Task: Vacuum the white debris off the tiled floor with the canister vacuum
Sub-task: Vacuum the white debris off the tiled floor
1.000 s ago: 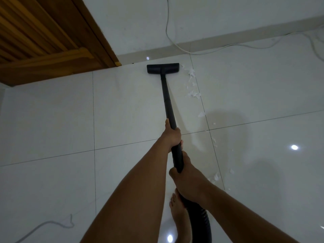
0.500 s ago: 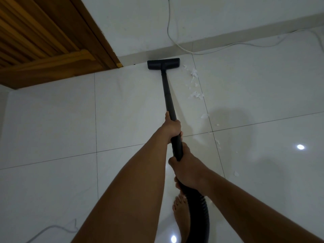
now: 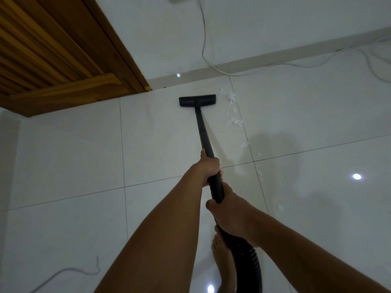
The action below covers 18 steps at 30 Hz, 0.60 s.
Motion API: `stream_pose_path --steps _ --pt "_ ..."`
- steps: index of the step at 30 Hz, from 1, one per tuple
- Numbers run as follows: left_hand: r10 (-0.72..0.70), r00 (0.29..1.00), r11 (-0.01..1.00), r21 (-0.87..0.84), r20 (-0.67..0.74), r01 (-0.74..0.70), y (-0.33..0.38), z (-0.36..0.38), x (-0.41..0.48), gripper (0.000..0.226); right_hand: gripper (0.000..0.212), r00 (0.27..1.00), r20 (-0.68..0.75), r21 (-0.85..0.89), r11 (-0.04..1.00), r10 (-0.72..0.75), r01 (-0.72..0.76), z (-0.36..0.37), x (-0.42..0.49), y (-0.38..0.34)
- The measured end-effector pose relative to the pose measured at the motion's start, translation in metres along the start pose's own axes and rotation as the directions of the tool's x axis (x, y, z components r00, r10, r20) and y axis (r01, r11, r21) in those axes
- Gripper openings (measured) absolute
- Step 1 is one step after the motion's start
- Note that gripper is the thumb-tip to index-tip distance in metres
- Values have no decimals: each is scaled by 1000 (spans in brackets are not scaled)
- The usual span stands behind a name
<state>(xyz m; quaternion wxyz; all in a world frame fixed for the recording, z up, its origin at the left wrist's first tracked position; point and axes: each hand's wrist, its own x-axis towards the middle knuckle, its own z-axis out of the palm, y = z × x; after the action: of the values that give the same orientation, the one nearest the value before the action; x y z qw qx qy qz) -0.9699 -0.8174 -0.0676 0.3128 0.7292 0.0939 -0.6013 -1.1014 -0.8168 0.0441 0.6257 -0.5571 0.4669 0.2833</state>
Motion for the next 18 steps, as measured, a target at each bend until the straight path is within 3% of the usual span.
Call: stream_pose_path --steps 14,18 --pt "30 1000 998 -47 1 -30 57 -28 26 66 50 999 19 75 996 45 -47 -15 30 -57" --pt "39 999 999 -24 -11 -39 67 -34 42 64 54 999 19 93 994 49 -50 -16 47 -65"
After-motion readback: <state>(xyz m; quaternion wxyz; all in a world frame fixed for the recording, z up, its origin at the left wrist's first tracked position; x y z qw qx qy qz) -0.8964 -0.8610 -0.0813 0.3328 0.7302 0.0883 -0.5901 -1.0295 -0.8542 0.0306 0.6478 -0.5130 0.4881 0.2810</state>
